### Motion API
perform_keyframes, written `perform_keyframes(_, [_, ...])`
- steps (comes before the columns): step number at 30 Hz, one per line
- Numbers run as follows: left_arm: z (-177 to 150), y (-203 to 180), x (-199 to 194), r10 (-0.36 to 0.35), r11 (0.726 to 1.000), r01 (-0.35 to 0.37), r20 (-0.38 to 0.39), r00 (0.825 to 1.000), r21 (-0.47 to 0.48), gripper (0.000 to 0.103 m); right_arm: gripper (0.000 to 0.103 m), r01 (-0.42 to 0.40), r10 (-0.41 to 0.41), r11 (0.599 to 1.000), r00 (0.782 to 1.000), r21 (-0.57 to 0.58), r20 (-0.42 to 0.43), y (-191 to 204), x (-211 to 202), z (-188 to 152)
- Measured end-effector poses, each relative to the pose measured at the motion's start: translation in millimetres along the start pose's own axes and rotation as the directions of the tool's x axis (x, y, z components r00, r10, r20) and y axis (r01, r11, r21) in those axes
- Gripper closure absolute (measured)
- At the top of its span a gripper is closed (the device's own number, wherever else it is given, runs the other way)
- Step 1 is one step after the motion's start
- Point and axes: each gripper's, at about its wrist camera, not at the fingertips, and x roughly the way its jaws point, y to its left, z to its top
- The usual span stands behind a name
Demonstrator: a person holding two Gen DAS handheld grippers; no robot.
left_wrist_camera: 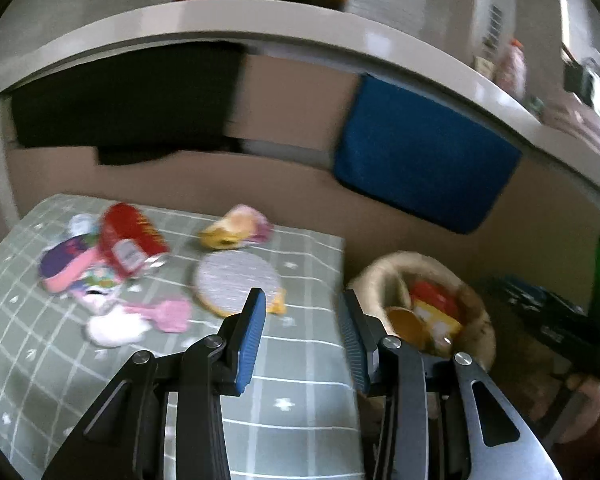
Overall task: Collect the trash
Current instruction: 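Move the left tool to the white tissue while the right tool moves to the pink-yellow wrapper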
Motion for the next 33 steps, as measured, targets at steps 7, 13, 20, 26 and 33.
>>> perform_keyframes(7, [3,73,-17,0.135,0.984,-0.129,0.041,0.990,-0.120,0.064,0.045,-0.061,0.063,0.996,0.998,-0.067,0.030,50,9,15])
perform_keyframes(13, [-3,148,-24,0.239,0.944,-0.228,0.018,0.971,-0.240,0.063,0.045,-0.077,0.080,0.991,0.997,-0.109,0.023,95,33,22])
perform_keyframes(20, [-9,214,-13,0.237,0.900,-0.227,-0.018,0.971,-0.371,0.063,0.048,-0.191,0.187,0.967,0.982,-0.168,-0.040,146,72,31])
perform_keyframes(26, [-1,269,14,0.236,0.868,-0.232,-0.048,0.971,-0.438,0.062,0.049,-0.243,0.227,0.944,0.969,-0.222,-0.094,179,100,31])
perform_keyframes(33, [33,316,58,0.174,0.895,-0.183,-0.060,0.983,-0.407,0.062,0.050,-0.320,0.278,0.914,0.942,-0.250,-0.189,205,132,27])
